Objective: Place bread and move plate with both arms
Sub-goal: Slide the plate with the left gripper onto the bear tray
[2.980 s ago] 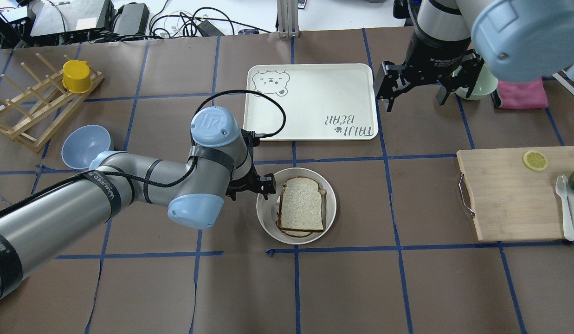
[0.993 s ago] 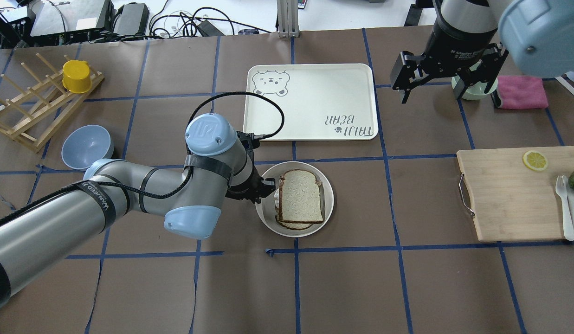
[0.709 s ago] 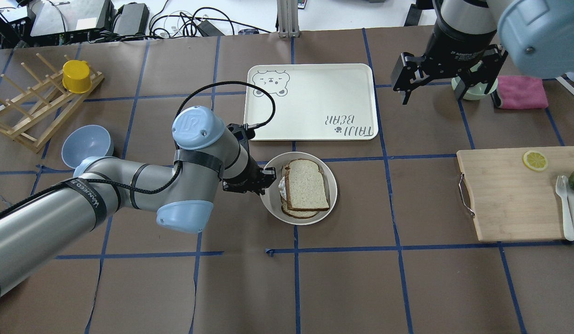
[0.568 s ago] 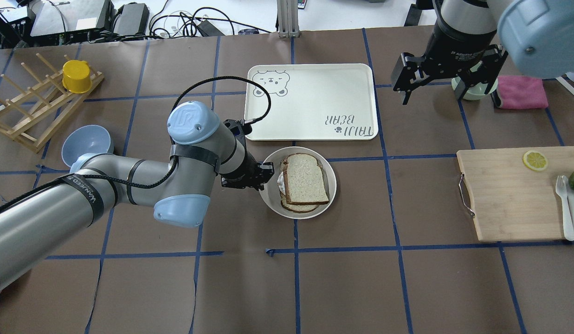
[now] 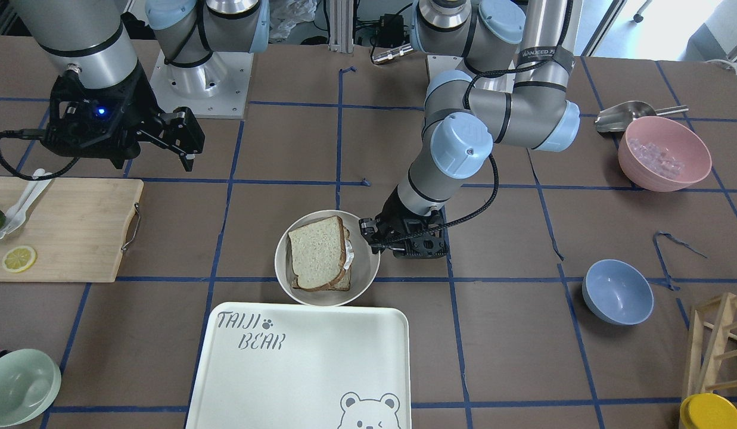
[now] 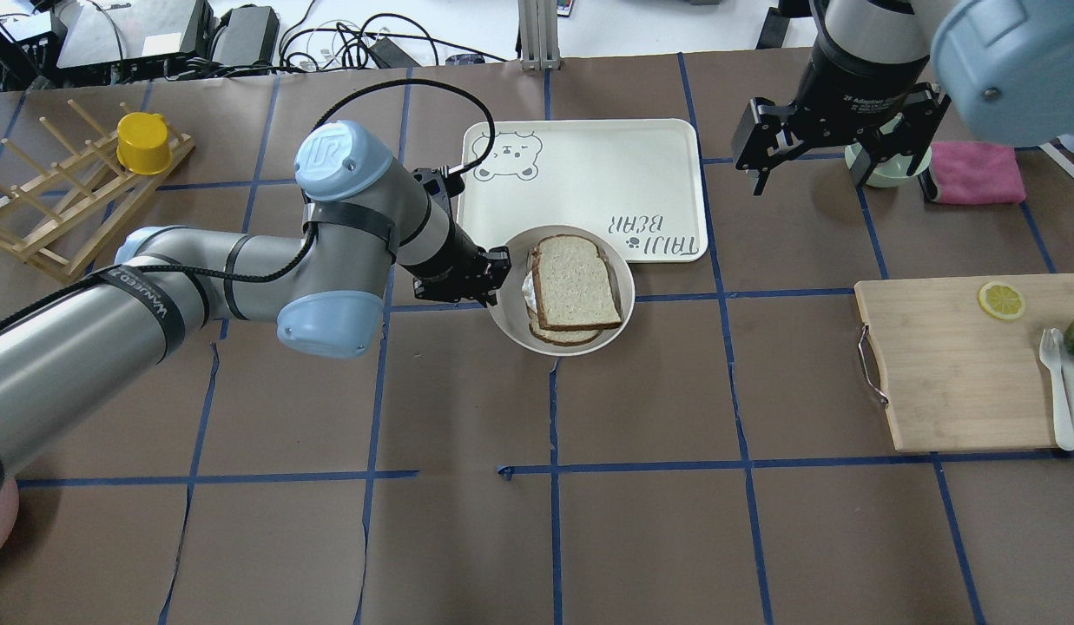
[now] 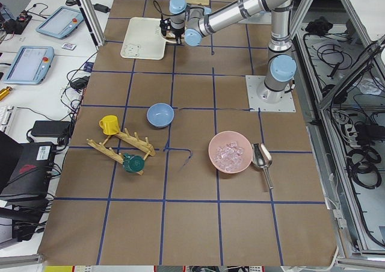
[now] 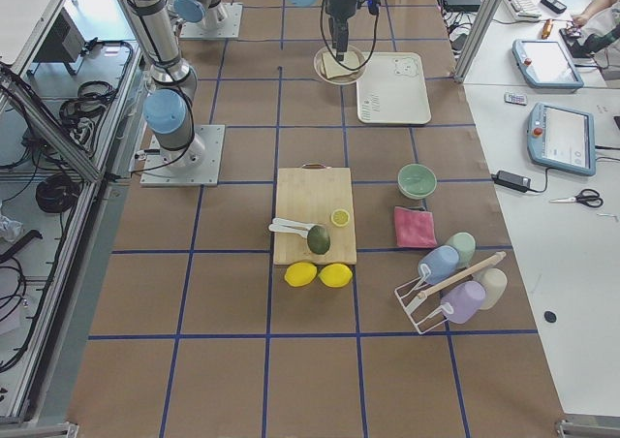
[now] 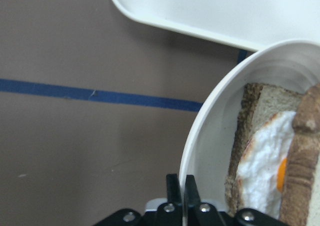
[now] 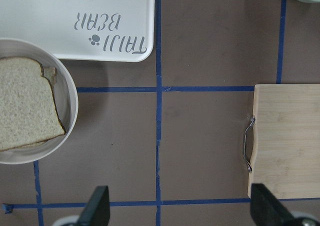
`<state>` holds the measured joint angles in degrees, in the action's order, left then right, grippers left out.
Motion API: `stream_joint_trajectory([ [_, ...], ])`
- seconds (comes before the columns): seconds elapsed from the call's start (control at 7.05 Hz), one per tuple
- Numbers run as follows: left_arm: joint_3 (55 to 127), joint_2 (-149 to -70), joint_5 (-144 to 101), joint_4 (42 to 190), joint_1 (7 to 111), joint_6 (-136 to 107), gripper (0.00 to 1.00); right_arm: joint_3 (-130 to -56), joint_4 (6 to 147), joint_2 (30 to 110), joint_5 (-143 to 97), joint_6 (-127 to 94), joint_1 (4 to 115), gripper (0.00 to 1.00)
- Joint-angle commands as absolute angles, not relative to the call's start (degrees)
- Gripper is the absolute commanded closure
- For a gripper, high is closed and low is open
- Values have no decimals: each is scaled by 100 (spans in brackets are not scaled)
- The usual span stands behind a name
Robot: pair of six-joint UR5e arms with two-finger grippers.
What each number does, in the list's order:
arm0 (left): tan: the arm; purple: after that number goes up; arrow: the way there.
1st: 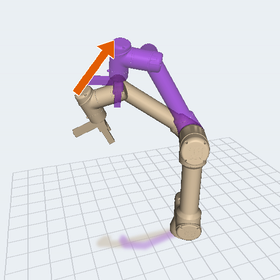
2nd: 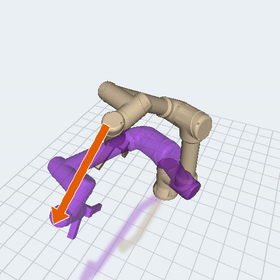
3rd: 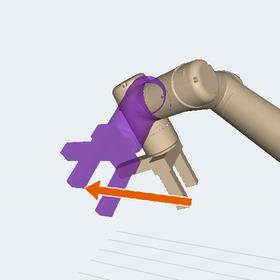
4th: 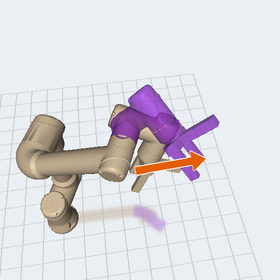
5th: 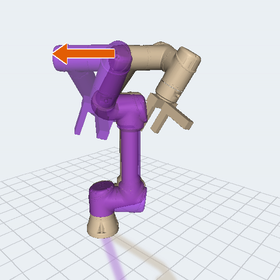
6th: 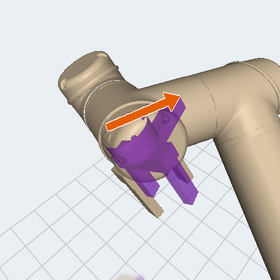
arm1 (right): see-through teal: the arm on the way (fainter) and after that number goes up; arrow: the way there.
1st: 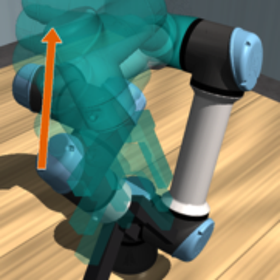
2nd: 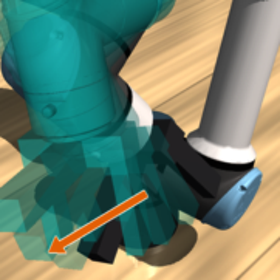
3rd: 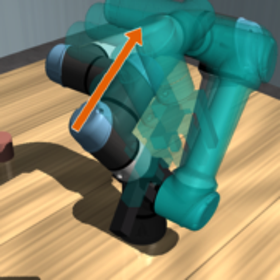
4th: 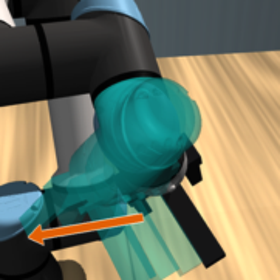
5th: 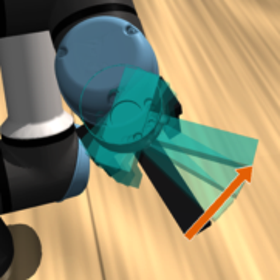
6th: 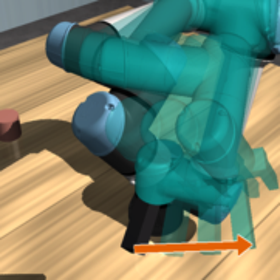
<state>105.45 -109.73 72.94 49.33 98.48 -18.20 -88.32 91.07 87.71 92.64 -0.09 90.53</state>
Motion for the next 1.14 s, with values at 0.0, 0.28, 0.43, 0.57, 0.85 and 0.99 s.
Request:
stream_joint_trajectory([
  [0.0, 9637, -11616, 7251, 5167, 9809, -1653, 100, -8824, 9123, 8771, 9264, -9, 9053, 0],
  [0.28, 8811, -12327, 7216, 5168, 9800, -1617, 100, -8833, 9123, 8771, 9264, -9, 9053, 0],
  [0.43, 8276, -12679, 7233, 5168, 9739, -1582, 100, -8833, 9123, 8771, 9264, -9, 9044, 0],
  [0.57, 7966, -12961, 7155, 5168, 9730, -1582, 100, -8833, 9123, 8763, 9264, -17, 9044, 0],
  [0.85, 7840, -13253, 7154, 5107, 9712, -1617, 100, -8833, 9114, 8763, 9264, -9, 9035, 0],
  [0.99, 7814, -13306, 7154, 5098, 9712, -1617, 100, -8833, 9114, 8763, 9264, -17, 9035, 0],
])
